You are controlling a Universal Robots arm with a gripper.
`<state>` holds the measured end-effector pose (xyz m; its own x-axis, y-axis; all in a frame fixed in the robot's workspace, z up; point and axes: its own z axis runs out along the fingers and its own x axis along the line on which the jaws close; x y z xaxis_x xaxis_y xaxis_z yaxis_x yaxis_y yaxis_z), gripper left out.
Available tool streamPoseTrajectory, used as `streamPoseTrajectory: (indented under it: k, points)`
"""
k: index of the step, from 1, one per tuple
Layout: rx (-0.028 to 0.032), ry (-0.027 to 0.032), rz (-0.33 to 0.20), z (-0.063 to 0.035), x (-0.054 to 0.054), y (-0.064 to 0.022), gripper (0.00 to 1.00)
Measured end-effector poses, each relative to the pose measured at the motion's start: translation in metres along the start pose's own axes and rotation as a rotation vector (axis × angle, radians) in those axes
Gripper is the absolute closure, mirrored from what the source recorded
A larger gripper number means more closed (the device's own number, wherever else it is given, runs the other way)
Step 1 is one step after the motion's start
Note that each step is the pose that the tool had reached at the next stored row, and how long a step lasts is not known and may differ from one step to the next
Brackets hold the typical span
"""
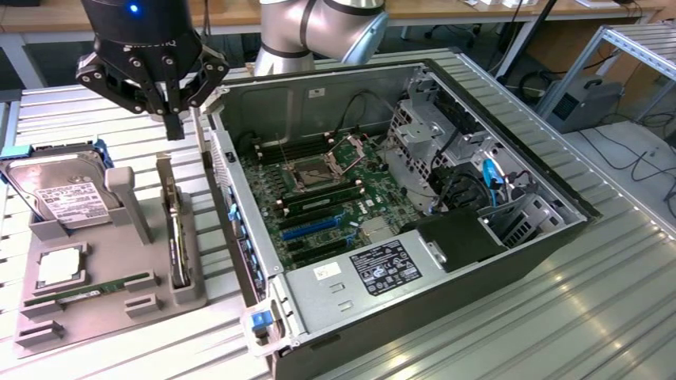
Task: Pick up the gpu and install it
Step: 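Reach for the gpu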
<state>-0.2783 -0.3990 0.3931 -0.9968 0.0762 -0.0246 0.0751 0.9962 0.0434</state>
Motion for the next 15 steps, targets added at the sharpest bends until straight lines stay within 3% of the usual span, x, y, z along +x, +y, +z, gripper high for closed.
streamPoseTrajectory:
  k: [15]
  points:
    - [0.0, 0.0, 0.0, -0.0001, 0.0062, -0.0005, 0.89]
